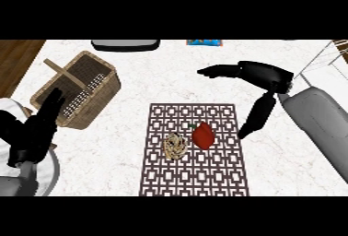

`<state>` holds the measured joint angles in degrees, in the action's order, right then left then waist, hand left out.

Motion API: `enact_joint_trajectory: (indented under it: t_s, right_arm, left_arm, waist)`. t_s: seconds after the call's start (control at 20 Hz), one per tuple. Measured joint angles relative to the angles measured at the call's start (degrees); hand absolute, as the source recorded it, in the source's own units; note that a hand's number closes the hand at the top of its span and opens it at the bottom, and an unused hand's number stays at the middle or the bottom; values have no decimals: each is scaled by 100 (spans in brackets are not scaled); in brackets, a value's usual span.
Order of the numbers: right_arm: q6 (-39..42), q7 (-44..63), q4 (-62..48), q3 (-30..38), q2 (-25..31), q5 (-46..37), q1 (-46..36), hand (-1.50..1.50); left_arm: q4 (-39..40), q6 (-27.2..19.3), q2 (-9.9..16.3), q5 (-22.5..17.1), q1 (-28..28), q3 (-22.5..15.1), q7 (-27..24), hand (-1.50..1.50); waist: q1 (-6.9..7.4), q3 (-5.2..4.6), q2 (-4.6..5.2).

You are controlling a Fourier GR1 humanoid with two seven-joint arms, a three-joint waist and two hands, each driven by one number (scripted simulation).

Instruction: Pick the cupcake from the placemat and place it in the tiered shelf

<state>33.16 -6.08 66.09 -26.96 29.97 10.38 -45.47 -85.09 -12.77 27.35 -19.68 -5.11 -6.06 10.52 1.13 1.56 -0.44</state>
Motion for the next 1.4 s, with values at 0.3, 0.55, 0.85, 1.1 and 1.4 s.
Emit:
enact_joint_trajectory:
  t_s: [0.3,0.55,0.85,1.1,1.4]
  right_arm:
    - [-153,1036,312,-331,-380,-238,-405,-150]
    - [-597,1953,494,-574,-828,-549,-630,-150]
    - [-911,2893,663,-933,-1294,-916,-733,-150]
    - [-928,3390,816,-1281,-1543,-1181,-692,-150]
    - [-1001,3905,1024,-1567,-1664,-1500,-528,-150]
  left_arm:
    - [2,17,-12,40,103,90,37,0]
    - [4,114,3,20,137,174,78,0]
    - [-30,106,-63,106,186,202,86,0]
    - [-16,215,-63,78,202,290,111,0]
    - [-34,260,-82,126,246,363,128,0]
  waist:
    - [-101,-5,-60]
    - [-134,-7,-62]
    - [-155,0,-60]
    - [-167,3,-51]
    - [-184,2,-49]
